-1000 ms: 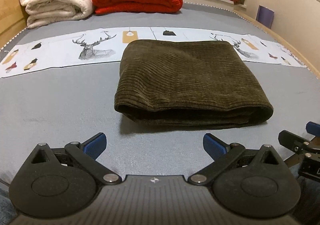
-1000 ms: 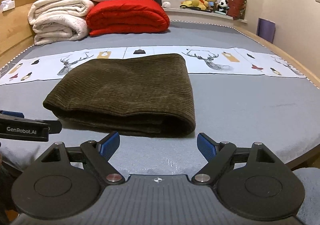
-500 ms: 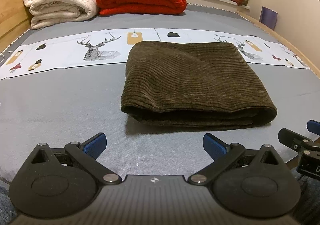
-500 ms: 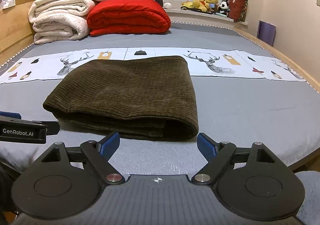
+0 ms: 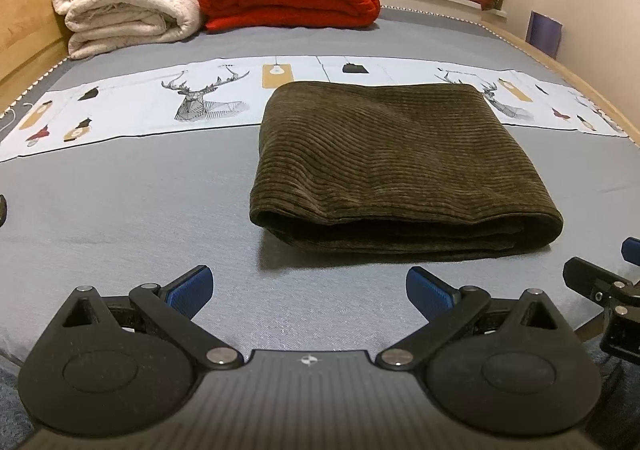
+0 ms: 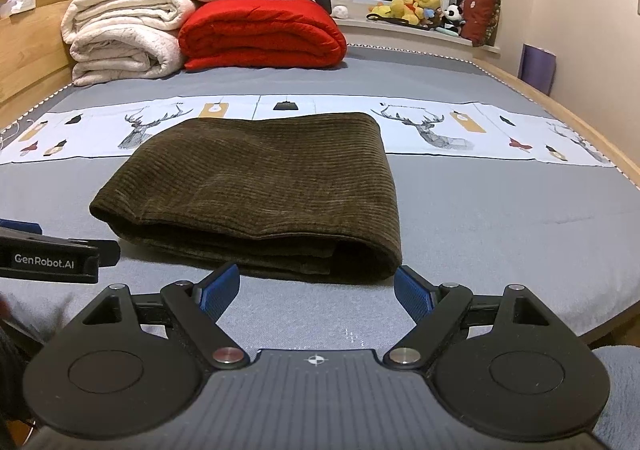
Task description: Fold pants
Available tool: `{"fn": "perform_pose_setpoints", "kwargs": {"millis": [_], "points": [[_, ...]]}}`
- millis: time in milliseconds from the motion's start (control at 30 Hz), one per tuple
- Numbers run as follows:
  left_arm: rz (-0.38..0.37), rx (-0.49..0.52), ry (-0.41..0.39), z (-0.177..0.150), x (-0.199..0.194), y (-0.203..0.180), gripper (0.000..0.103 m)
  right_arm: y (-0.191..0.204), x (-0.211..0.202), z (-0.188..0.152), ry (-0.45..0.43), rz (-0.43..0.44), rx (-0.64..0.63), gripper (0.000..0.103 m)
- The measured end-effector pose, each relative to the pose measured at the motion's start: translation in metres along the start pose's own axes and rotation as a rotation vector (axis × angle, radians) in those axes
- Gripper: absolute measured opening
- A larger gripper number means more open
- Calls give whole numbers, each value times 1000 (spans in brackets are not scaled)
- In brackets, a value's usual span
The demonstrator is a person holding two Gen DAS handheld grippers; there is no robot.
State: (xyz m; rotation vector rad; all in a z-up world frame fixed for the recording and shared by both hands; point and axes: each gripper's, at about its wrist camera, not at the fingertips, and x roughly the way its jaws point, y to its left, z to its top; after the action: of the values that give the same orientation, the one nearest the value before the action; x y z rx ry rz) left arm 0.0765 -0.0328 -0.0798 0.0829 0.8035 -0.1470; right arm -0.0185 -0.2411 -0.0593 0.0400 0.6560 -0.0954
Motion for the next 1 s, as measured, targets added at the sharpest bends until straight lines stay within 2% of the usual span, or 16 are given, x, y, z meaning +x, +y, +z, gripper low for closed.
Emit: {"fn": "perform_pose_setpoints", "kwargs": {"millis": [1000], "points": [[36,46,-6,-3,2,-8,103,5,-1,6,-12,12,-31,86]]}}
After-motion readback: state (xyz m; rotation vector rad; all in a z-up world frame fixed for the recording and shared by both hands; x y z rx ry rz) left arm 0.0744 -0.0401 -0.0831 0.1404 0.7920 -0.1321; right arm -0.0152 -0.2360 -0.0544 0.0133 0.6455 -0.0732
